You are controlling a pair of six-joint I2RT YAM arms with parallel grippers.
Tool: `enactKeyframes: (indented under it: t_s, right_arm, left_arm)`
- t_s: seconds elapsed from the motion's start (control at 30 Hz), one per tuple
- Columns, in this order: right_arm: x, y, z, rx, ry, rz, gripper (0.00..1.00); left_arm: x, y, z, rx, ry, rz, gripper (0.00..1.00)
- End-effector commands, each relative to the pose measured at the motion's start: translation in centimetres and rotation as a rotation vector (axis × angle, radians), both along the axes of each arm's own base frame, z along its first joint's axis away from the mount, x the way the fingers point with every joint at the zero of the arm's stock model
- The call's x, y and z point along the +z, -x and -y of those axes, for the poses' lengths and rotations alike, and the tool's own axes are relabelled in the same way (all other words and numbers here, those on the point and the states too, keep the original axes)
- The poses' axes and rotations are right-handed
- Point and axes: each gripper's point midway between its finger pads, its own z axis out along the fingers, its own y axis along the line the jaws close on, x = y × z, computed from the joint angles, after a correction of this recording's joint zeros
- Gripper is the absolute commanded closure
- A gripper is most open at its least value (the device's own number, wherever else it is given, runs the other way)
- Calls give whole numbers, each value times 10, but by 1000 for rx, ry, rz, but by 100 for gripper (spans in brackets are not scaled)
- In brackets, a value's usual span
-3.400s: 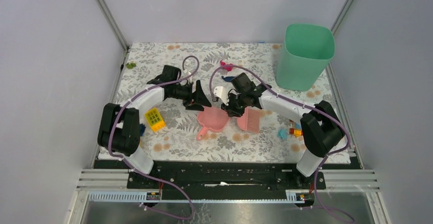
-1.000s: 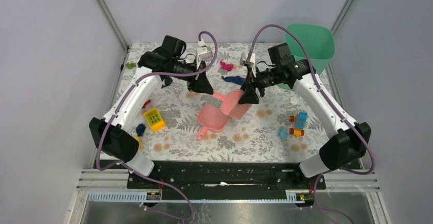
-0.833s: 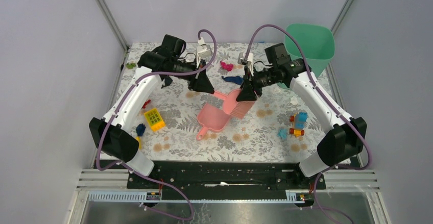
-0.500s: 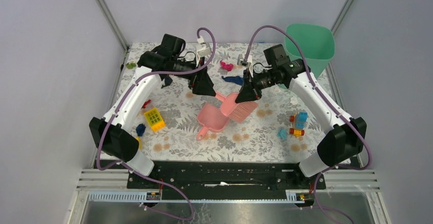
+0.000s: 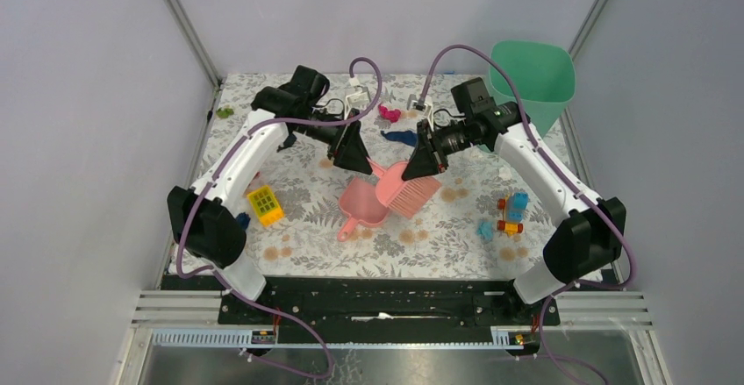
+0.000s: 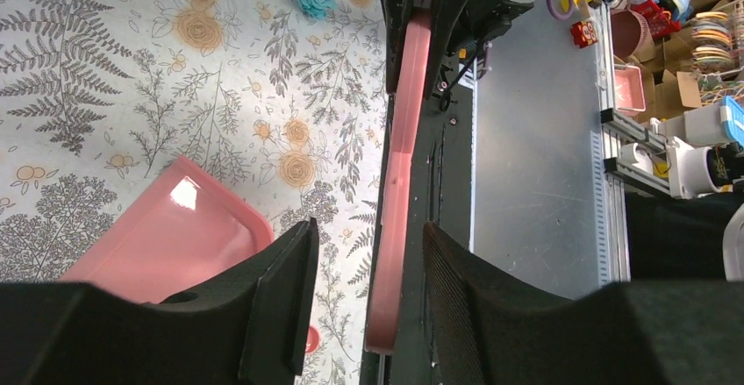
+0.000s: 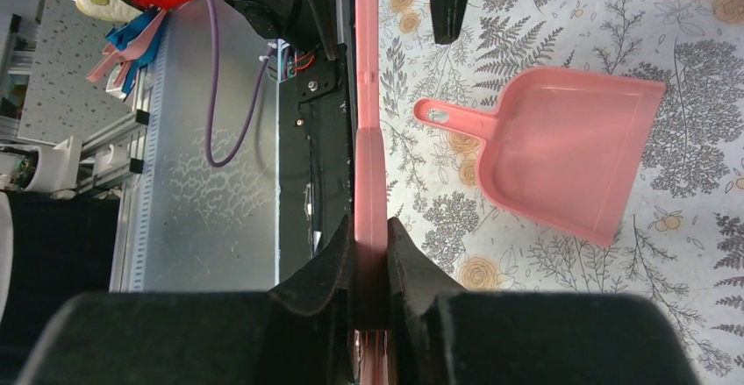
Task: Sweep away the paper scraps from the table
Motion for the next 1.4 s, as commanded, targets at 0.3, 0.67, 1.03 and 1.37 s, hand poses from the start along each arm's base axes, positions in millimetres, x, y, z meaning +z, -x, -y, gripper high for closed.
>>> enactKeyframes:
  t_s: [0.3,0.67,1.03,1.37]
  right_arm:
    - [-6,2,-1,-26,4,-43,100]
    - [-3,-6,-4,-54,-2,-54,100]
    - [-7,-31,0,-154,60,-5,34]
    - [-37,-93,38,-452,285,185,18]
  left_arm:
    - [8,8,9,-47,78,-48,65]
    - [5,9,9,-52,74,-52,88]
    - [2,7,3,-17,46,-53,100]
    - [-31,-55,-68,440,-204,19,100]
